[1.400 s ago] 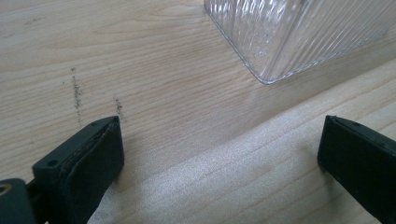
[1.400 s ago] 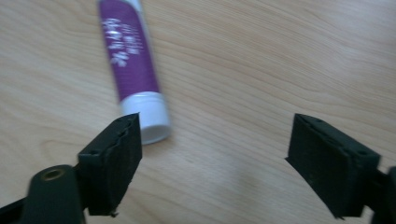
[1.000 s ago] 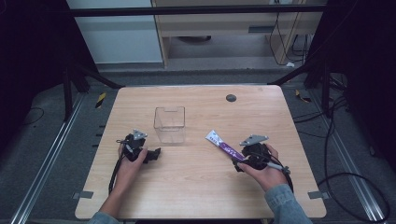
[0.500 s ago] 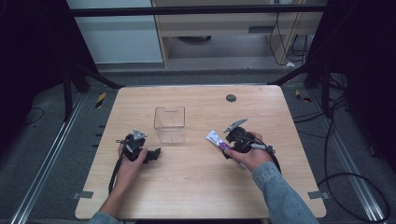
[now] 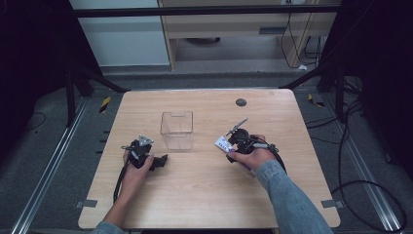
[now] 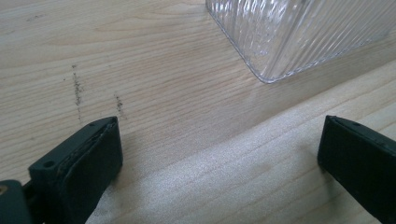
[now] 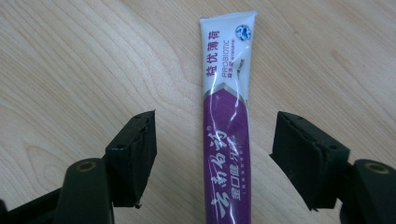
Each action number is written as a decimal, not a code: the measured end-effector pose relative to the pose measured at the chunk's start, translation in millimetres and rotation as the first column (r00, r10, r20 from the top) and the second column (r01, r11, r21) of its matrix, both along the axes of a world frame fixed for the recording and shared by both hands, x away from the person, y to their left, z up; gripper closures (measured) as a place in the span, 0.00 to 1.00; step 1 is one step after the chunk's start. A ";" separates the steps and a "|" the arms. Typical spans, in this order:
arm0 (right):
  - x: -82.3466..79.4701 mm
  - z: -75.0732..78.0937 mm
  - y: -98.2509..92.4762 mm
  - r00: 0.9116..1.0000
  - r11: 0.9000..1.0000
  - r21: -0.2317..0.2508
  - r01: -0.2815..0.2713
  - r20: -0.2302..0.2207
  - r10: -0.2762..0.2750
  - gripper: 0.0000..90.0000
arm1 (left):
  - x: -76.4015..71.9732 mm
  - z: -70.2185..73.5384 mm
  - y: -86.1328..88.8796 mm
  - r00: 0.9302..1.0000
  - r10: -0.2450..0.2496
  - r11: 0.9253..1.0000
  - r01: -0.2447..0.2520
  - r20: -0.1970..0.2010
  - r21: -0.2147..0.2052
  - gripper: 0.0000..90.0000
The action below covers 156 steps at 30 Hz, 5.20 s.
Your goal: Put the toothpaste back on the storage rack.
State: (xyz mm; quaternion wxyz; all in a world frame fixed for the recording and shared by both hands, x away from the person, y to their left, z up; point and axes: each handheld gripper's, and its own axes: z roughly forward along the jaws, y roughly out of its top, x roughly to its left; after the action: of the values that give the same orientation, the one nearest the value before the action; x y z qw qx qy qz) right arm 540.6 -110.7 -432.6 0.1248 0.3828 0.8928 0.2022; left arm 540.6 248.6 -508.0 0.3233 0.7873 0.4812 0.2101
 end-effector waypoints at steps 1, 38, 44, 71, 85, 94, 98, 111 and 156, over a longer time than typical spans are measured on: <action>0.4 -1.1 1.0 1.000 1.000 -0.002 0.005 -0.009 -0.005 0.31 | 0.0 0.0 0.0 1.000 0.000 1.000 0.000 0.000 0.000 0.00; 35.2 -37.3 10.7 0.996 0.999 -0.024 0.043 -0.077 -0.045 0.56 | 0.9 0.1 0.1 1.000 0.003 1.000 -0.003 -0.001 0.001 0.00; 36.9 -39.1 10.8 0.996 0.999 -0.040 0.036 -0.077 -0.039 0.60 | 0.9 0.0 0.0 1.000 0.004 1.000 -0.004 -0.001 0.001 0.00; 40.2 -32.8 2.1 0.995 0.998 0.016 0.053 -0.081 -0.051 0.86 | 2.5 0.0 -0.5 1.000 0.012 1.000 -0.012 0.000 0.000 0.00; 30.3 19.7 9.2 0.987 0.973 0.224 0.055 0.137 -0.088 0.86 | 2.6 0.0 -0.6 1.000 0.013 1.000 -0.013 0.000 -0.001 0.00; 23.0 50.7 30.3 0.948 0.933 0.359 0.032 0.285 -0.143 0.87 | 2.6 0.1 -0.5 1.000 0.013 1.000 -0.013 -0.001 0.001 0.00; 26.6 65.6 43.3 0.929 0.911 0.413 0.018 0.329 -0.167 0.87 | 2.6 0.0 -0.5 1.000 0.013 1.000 -0.013 -0.001 0.000 0.00; 37.1 110.0 81.4 0.886 0.841 0.535 -0.073 0.423 -0.192 0.87 | 2.7 0.0 -0.5 1.000 0.011 1.000 -0.011 0.001 0.001 0.00; 70.3 90.5 151.5 0.830 0.750 0.643 -0.156 0.497 -0.254 0.86 | 3.7 -0.1 -0.5 1.000 0.022 1.000 -0.022 0.003 -0.001 0.00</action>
State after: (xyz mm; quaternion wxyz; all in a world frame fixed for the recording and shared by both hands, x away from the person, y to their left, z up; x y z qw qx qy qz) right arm 610.9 40.8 -342.1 0.2410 0.3502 0.6758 0.6022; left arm 544.3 248.2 -508.1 0.3220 0.7815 0.4895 0.2145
